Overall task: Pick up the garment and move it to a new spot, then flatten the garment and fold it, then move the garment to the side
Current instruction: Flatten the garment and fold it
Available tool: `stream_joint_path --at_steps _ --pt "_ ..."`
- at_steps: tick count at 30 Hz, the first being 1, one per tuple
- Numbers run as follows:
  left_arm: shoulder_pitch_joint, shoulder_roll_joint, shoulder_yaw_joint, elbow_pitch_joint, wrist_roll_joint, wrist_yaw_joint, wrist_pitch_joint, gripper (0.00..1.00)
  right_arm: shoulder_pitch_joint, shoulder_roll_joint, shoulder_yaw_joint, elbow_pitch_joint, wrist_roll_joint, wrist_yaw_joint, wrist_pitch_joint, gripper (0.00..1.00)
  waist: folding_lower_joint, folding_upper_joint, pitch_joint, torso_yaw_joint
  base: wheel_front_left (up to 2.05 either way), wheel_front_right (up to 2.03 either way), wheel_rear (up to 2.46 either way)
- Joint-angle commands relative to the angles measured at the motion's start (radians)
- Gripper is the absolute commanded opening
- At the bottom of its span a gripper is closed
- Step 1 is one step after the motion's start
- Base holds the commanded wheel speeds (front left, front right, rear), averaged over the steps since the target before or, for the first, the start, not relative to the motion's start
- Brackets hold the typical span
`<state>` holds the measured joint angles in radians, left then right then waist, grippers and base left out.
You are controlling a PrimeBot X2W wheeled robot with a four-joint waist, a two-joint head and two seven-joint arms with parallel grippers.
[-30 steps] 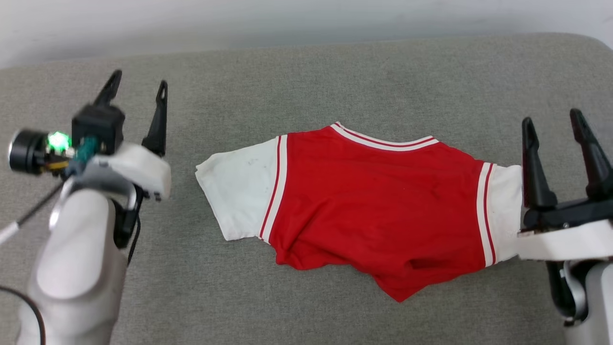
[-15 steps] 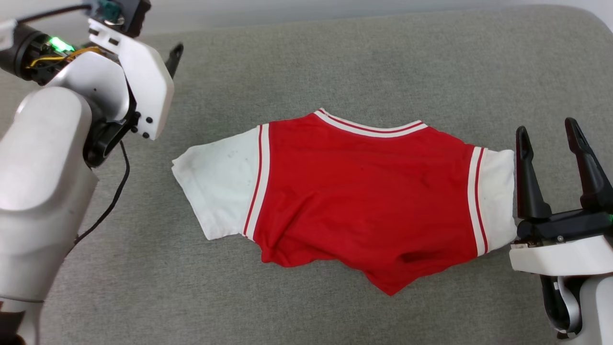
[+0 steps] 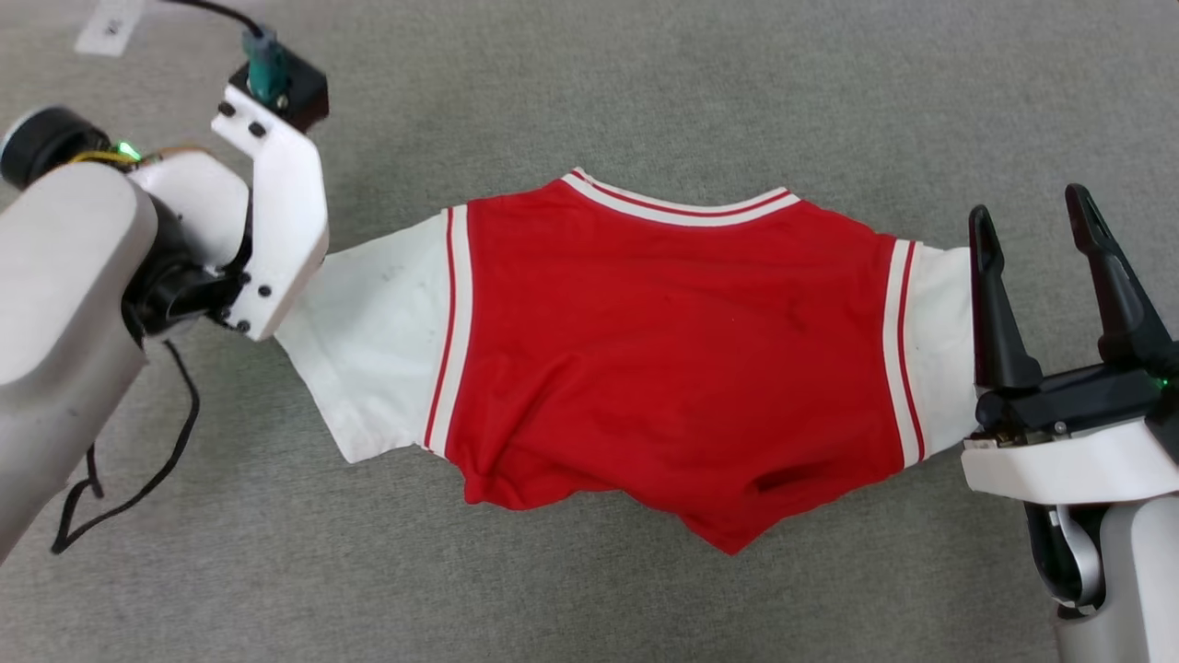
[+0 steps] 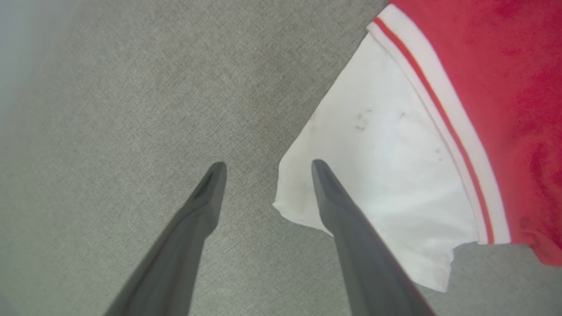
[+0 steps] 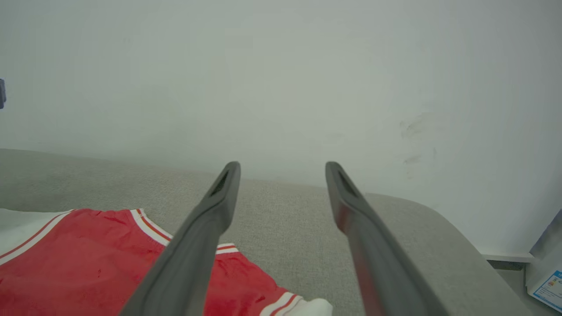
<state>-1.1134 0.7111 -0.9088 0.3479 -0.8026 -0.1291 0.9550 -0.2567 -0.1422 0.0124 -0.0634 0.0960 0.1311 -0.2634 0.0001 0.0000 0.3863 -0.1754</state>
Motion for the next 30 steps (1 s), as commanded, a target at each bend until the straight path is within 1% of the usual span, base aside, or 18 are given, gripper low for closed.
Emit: stream_joint_path --at_steps 1,5,8,11,12,13,16,18,22,24,27,30 --pt "-0.001 0.009 -0.01 0.001 -0.012 0.0 0.007 1.0 -0.015 -0.003 0.003 0.0 0.003 -0.001 -0.002 1.0 -0.0001 0.0 0.016 -0.011 0.0 0.0 0.0" --pt "0.006 0.038 -0.078 0.003 -0.058 0.0 0.057 1.0 -0.033 -0.004 0.01 0.004 -0.001 -0.001 -0.002 1.0 -0.0001 0.0 0.042 -0.024 0.0 0.0 0.0" --pt "0.02 0.055 -0.131 0.0 -0.079 0.0 0.068 1.0 -0.043 -0.002 0.011 0.007 -0.002 -0.001 -0.002 1.0 -0.0001 0.0 0.054 -0.03 0.0 0.0 0.0" --pt "0.042 0.058 -0.181 0.007 -0.097 -0.001 0.063 1.0 -0.054 0.003 0.011 0.011 0.0 -0.001 -0.002 1.0 -0.0001 0.0 0.061 -0.033 0.0 0.0 0.0" --pt "0.043 0.059 -0.195 0.009 -0.098 -0.001 0.054 0.65 -0.056 0.005 0.01 0.011 0.0 -0.001 -0.002 1.0 -0.0001 0.0 0.062 -0.032 0.0 0.0 0.0" --pt "0.046 0.058 -0.208 0.011 -0.106 -0.001 0.049 0.0 -0.058 0.007 0.009 0.013 -0.002 -0.001 -0.002 1.0 -0.0001 0.0 0.062 -0.032 0.0 0.0 0.0" --pt "0.031 0.061 -0.227 0.009 -0.118 -0.001 0.024 0.0 -0.07 0.004 0.003 0.019 -0.005 -0.001 -0.002 1.0 -0.0001 0.0 0.053 -0.024 0.0 0.0 0.0" --pt "0.008 0.071 -0.232 0.006 -0.121 0.0 0.002 0.0 -0.085 -0.012 -0.003 0.018 -0.008 -0.001 -0.002 1.0 -0.0001 0.0 0.038 -0.018 0.0 0.0 0.0" --pt "-0.034 0.089 -0.244 -0.014 -0.136 0.0 -0.041 0.0 -0.128 -0.072 -0.01 0.021 -0.029 -0.001 -0.002 1.0 -0.0001 0.0 0.0 -0.001 0.0 0.0 0.0" --pt "-0.045 0.094 -0.249 -0.029 -0.149 0.0 -0.063 0.0 -0.153 -0.118 -0.012 0.031 -0.04 -0.001 0.009 1.0 -0.0001 0.0 -0.022 0.009 0.0 0.0 0.0" --pt "-0.042 0.111 -0.263 -0.054 -0.164 0.0 -0.09 0.0 -0.197 -0.204 0.021 0.037 -0.036 -0.001 0.096 1.0 -0.0001 0.0 -0.048 0.022 0.0 0.0 0.0" --pt "-0.036 0.117 -0.277 -0.084 -0.178 0.0 -0.109 0.0 -0.234 -0.302 0.08 0.039 0.009 -0.001 0.249 1.0 -0.0001 0.0 -0.067 0.039 0.0 0.0 0.0"
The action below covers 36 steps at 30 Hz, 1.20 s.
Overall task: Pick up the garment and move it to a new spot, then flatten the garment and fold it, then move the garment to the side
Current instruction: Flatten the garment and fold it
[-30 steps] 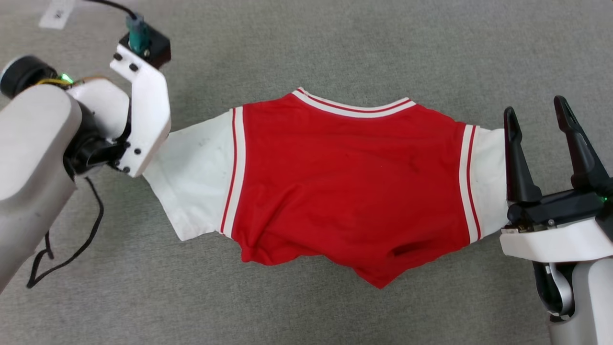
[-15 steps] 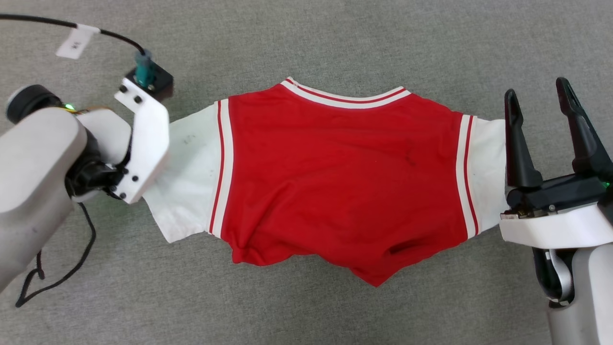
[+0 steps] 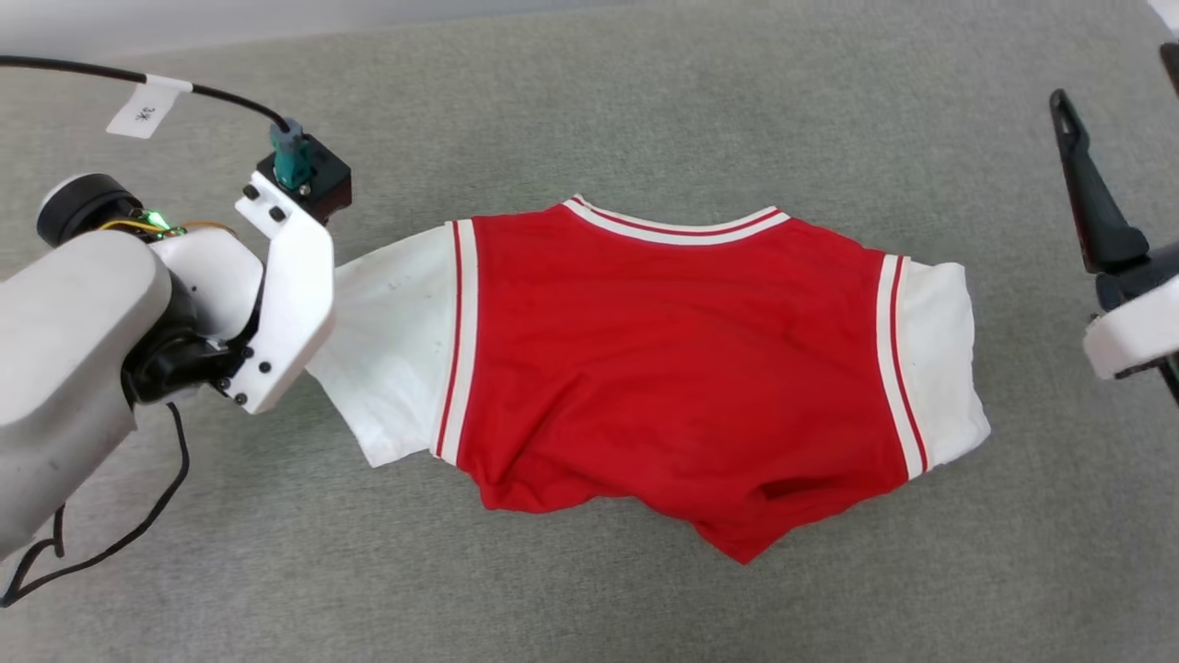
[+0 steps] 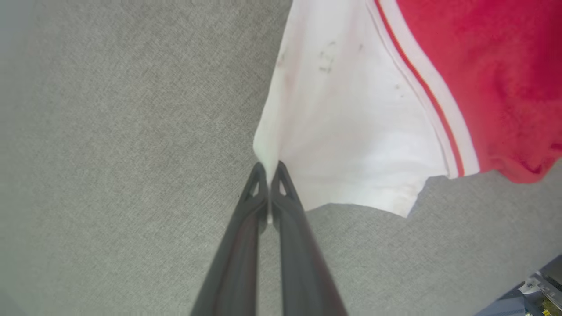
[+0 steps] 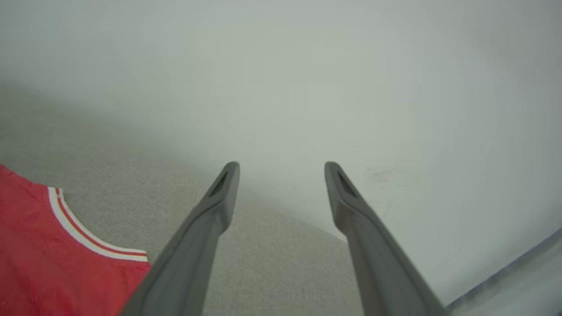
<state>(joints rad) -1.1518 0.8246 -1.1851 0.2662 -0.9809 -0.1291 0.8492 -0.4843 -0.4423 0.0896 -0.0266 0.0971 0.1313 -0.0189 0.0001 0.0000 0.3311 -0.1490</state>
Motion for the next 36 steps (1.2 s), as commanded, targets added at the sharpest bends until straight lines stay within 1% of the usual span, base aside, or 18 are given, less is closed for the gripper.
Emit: stream_joint_path --at_steps 1,3,5,8,10,13,15,17,20,25,29,32,33,34,36 --pt "0.004 0.004 -0.006 -0.01 -0.001 0.0 -0.009 0.0 -0.015 -0.037 0.027 0.002 0.032 -0.001 0.069 1.0 -0.0001 0.0 -0.015 0.017 0.0 0.0 0.0" --pt "0.009 0.002 -0.016 -0.024 -0.007 0.0 -0.018 0.0 -0.037 -0.111 0.092 0.004 0.1 -0.001 0.222 1.0 -0.0001 0.0 -0.02 0.027 0.0 0.0 0.0" --pt "0.011 -0.001 -0.025 -0.035 -0.008 0.0 -0.026 0.0 -0.059 -0.185 0.164 0.001 0.193 -0.001 0.383 1.0 -0.0001 0.0 -0.02 0.035 0.0 0.0 0.0" --pt "-0.002 -0.006 -0.033 -0.049 -0.011 0.0 -0.035 0.0 -0.107 -0.297 0.259 -0.018 0.322 -0.001 0.573 1.0 -0.0001 0.0 -0.011 0.047 0.0 0.0 0.0" --pt "-0.017 -0.009 -0.04 -0.056 -0.01 0.0 -0.042 0.0 -0.128 -0.341 0.31 -0.01 0.413 -0.001 0.681 1.0 -0.0001 0.0 -0.002 0.054 0.0 0.0 0.0" --pt "-0.034 -0.018 -0.047 -0.061 -0.009 0.0 -0.05 0.0 -0.165 -0.389 0.368 0.016 0.501 -0.001 0.804 1.0 -0.0001 0.0 0.014 0.064 0.0 0.0 0.0" --pt "-0.045 -0.024 -0.051 -0.062 -0.008 0.0 -0.054 0.0 -0.177 -0.386 0.396 0.054 0.552 -0.001 0.871 1.0 -0.0001 0.0 0.026 0.069 0.0 0.0 0.0" --pt "-0.057 -0.028 -0.055 -0.062 -0.007 0.0 -0.06 0.0 -0.187 -0.369 0.408 0.102 0.591 -0.001 0.922 1.0 -0.0001 0.0 0.038 0.075 0.0 0.0 0.0" --pt "-0.075 -0.036 -0.06 -0.062 -0.006 0.0 -0.067 0.0 -0.197 -0.33 0.416 0.174 0.635 -0.001 0.953 1.0 -0.0001 0.0 0.057 0.087 0.0 0.0 0.0" --pt "-0.088 -0.036 -0.07 -0.061 -0.005 0.0 -0.079 0.0 -0.196 -0.245 0.439 0.301 0.641 -0.001 0.914 1.0 -0.0001 0.0 0.08 0.093 0.0 0.0 0.0" --pt "-0.09 -0.038 -0.077 -0.057 -0.009 0.0 -0.088 0.0 -0.165 -0.187 0.521 0.408 0.638 -0.001 0.898 1.0 -0.0001 0.0 0.091 0.097 0.0 0.0 0.0" --pt "-0.09 -0.039 -0.081 -0.05 -0.014 0.0 -0.096 0.0 -0.17 -0.156 0.569 0.448 0.654 -0.001 0.857 1.0 -0.0001 0.0 0.094 0.097 0.0 0.0 0.0" --pt "-0.088 -0.038 -0.081 -0.047 -0.014 0.0 -0.099 0.0 -0.18 -0.156 0.588 0.451 0.653 -0.001 0.837 0.89 -0.0001 0.0 0.092 0.095 0.0 0.0 0.0" --pt "-0.084 -0.038 -0.083 -0.042 -0.013 0.0 -0.105 0.0 -0.192 -0.157 0.597 0.453 0.66 -0.001 0.812 0.0 -0.0001 0.0 0.088 0.093 0.0 0.0 0.0" --pt "-0.072 -0.039 -0.084 -0.035 -0.014 0.0 -0.127 0.0 -0.223 -0.168 0.596 0.458 0.669 -0.001 0.759 0.0 -0.0001 0.0 0.072 0.088 0.0 0.0 0.0"
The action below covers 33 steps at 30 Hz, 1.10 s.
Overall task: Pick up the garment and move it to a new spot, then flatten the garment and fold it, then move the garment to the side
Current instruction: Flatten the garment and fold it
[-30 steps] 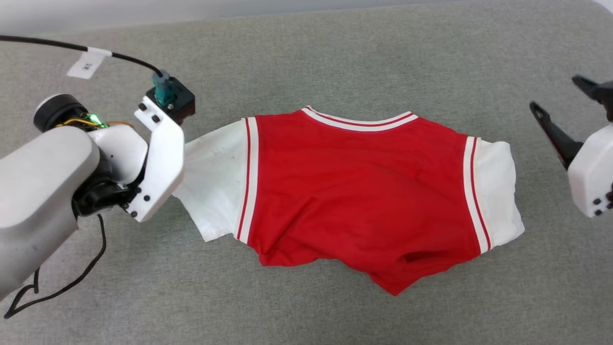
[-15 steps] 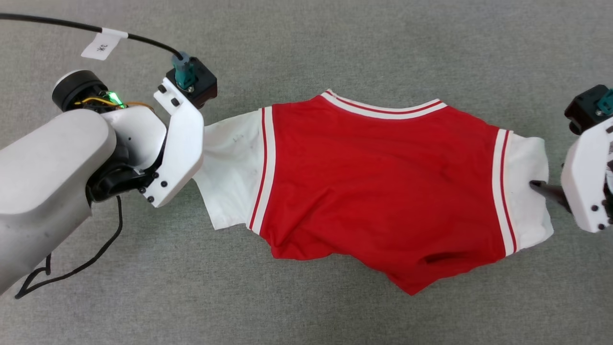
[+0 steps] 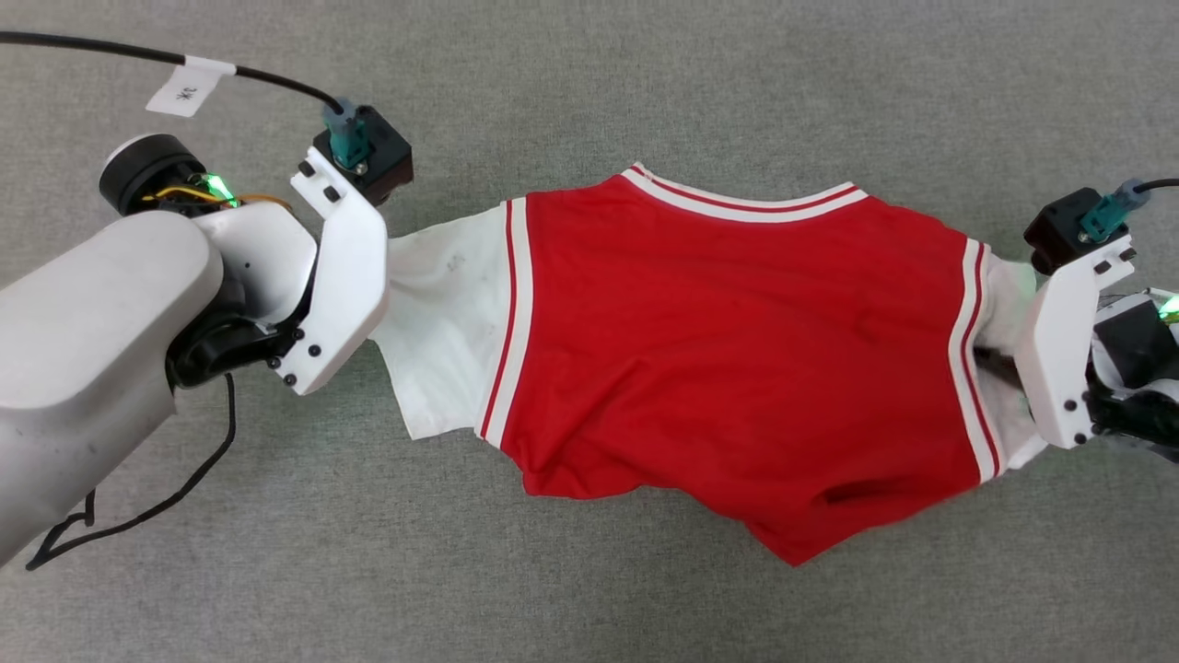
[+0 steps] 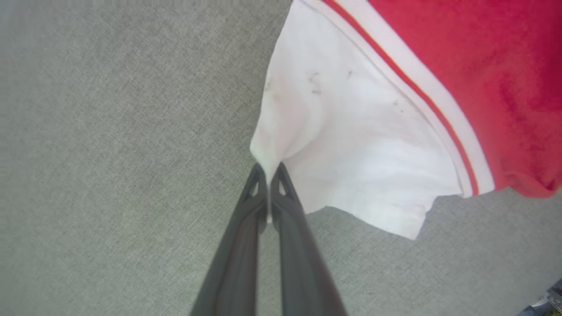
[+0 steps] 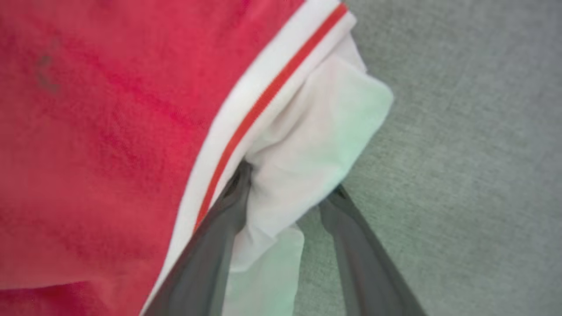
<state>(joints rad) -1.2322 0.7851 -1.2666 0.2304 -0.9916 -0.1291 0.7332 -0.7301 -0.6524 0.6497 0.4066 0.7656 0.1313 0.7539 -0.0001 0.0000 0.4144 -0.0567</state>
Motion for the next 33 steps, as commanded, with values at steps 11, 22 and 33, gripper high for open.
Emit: stream_joint_path --at_steps 11,22,33 --pt "0.041 0.015 0.003 0.005 -0.017 0.0 -0.147 0.0 -0.049 -0.108 0.085 -0.05 0.017 -0.001 -0.245 0.0 0.0001 0.0 -0.145 -0.012 0.0 0.0 0.0" --pt "-0.017 0.062 0.078 -0.077 0.028 0.034 -0.308 0.0 -0.084 -0.206 -0.001 -0.206 -0.045 -0.001 -0.378 0.0 0.0001 0.0 -0.232 0.0 0.0 0.0 0.0" --pt "-0.162 0.013 0.168 -0.063 0.091 0.081 -0.397 0.0 -0.194 -0.152 -0.197 -0.317 -0.156 -0.001 -0.329 0.0 0.0001 0.0 -0.218 0.012 0.0 0.0 0.0"
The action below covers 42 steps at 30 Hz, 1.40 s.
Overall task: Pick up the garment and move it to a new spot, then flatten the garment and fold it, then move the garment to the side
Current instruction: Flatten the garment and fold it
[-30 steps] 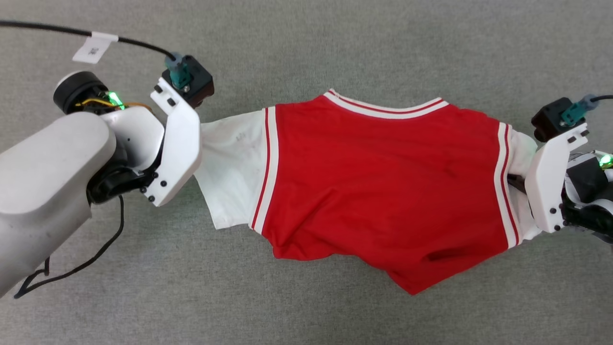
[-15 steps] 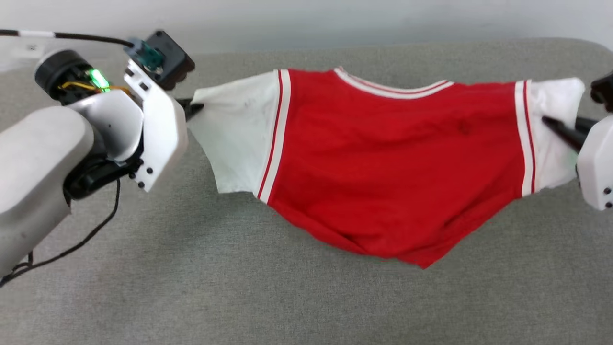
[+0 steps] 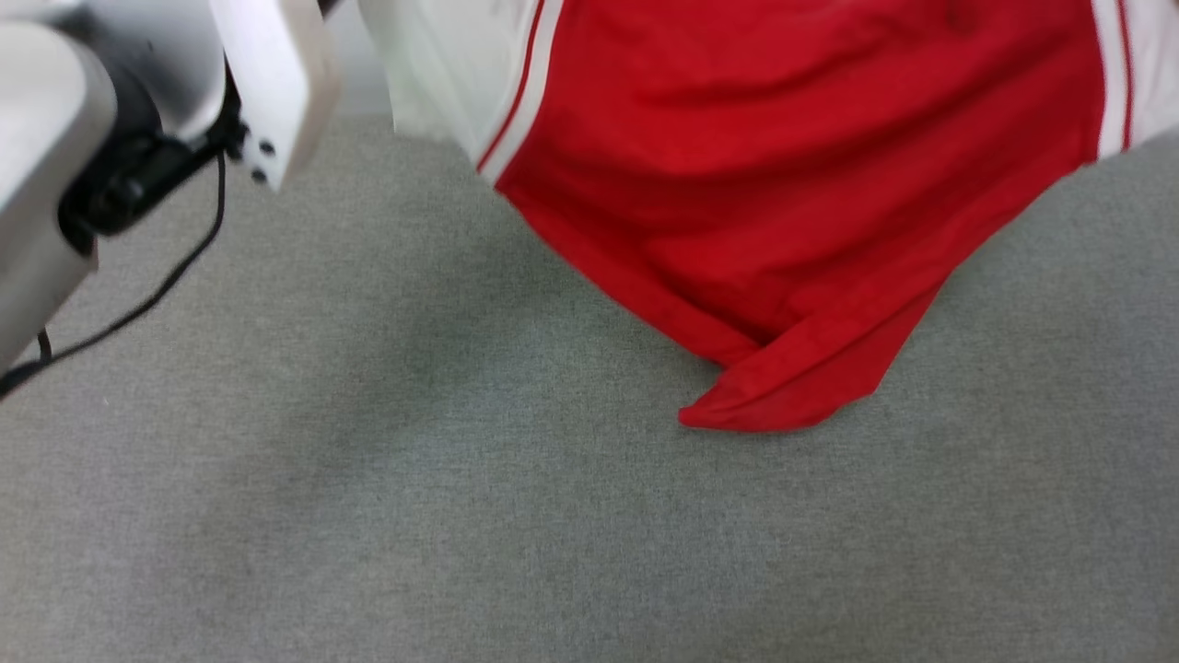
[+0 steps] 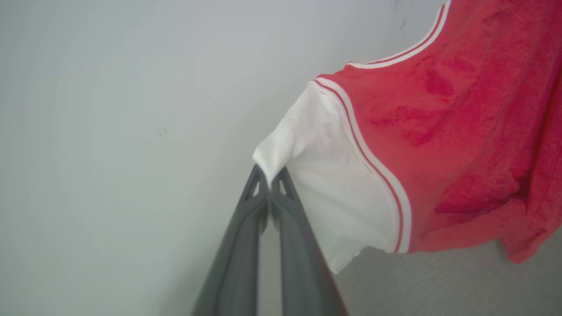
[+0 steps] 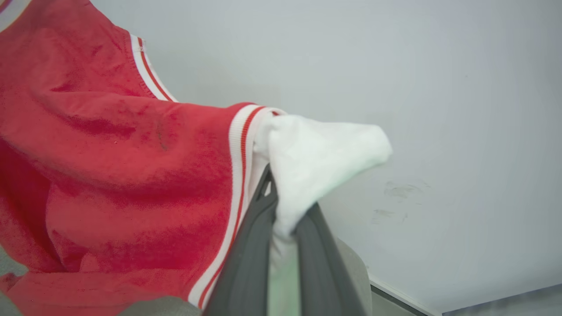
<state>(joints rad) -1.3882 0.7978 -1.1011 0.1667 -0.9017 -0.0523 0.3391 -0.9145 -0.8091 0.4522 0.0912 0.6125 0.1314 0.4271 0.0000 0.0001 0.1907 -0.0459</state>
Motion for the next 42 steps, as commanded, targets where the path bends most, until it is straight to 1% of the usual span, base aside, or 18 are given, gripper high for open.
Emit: stream_joint_path --at_steps 1,5,10,17,21,25,29,32,37,42 --pt "-0.026 -0.011 0.011 0.012 0.007 0.007 -0.01 0.0 -0.031 0.011 -0.005 -0.007 -0.014 -0.001 0.012 0.0 0.0 -0.0001 0.017 0.002 0.0 0.0 0.0" --pt "-0.113 -0.059 0.038 0.072 0.042 0.008 -0.039 0.0 -0.154 0.044 -0.005 0.008 -0.064 -0.001 0.046 0.0 0.0 -0.0001 0.069 0.005 0.0 0.0 0.0" --pt "-0.239 -0.121 0.077 0.182 0.086 0.013 -0.088 0.0 -0.348 0.103 0.024 0.086 -0.132 -0.001 0.047 0.0 0.0 -0.0001 0.154 0.005 0.0 0.0 0.0" --pt "-0.42 -0.186 0.119 0.322 0.141 0.004 -0.153 0.0 -0.602 0.173 0.063 0.226 -0.209 -0.001 0.003 0.0 0.0 -0.0001 0.25 0.004 0.0 0.0 0.0" --pt "-0.518 -0.218 0.146 0.387 0.16 0.0 -0.2 0.0 -0.726 0.192 0.075 0.31 -0.251 -0.001 -0.037 0.0 0.0 -0.0001 0.288 0.01 0.0 0.0 0.0" --pt "-0.589 -0.253 0.166 0.452 0.168 -0.006 -0.251 0.0 -0.816 0.21 0.082 0.383 -0.266 -0.001 -0.075 0.0 0.0 -0.0001 0.319 0.021 0.0 0.0 0.0" --pt "-0.611 -0.276 0.163 0.511 0.168 -0.023 -0.279 0.0 -0.855 0.232 0.1 0.449 -0.272 -0.001 -0.123 0.0 0.0 -0.0001 0.35 0.024 0.0 0.0 0.0" --pt "-0.596 -0.286 0.155 0.551 0.164 -0.036 -0.302 0.0 -0.846 0.253 0.12 0.491 -0.268 -0.001 -0.166 0.0 0.0 -0.0001 0.366 0.024 0.0 0.0 0.0" --pt "-0.52 -0.291 0.135 0.609 0.145 -0.054 -0.348 0.0 -0.779 0.299 0.179 0.561 -0.257 -0.001 -0.236 0.0 0.0 -0.0001 0.369 0.018 0.0 0.0 0.0" --pt "-0.382 -0.279 0.111 0.643 0.111 -0.068 -0.4 0.0 -0.681 0.351 0.24 0.626 -0.227 -0.001 -0.299 0.0 0.0 -0.0001 0.339 0.018 0.0 0.0 0.0"
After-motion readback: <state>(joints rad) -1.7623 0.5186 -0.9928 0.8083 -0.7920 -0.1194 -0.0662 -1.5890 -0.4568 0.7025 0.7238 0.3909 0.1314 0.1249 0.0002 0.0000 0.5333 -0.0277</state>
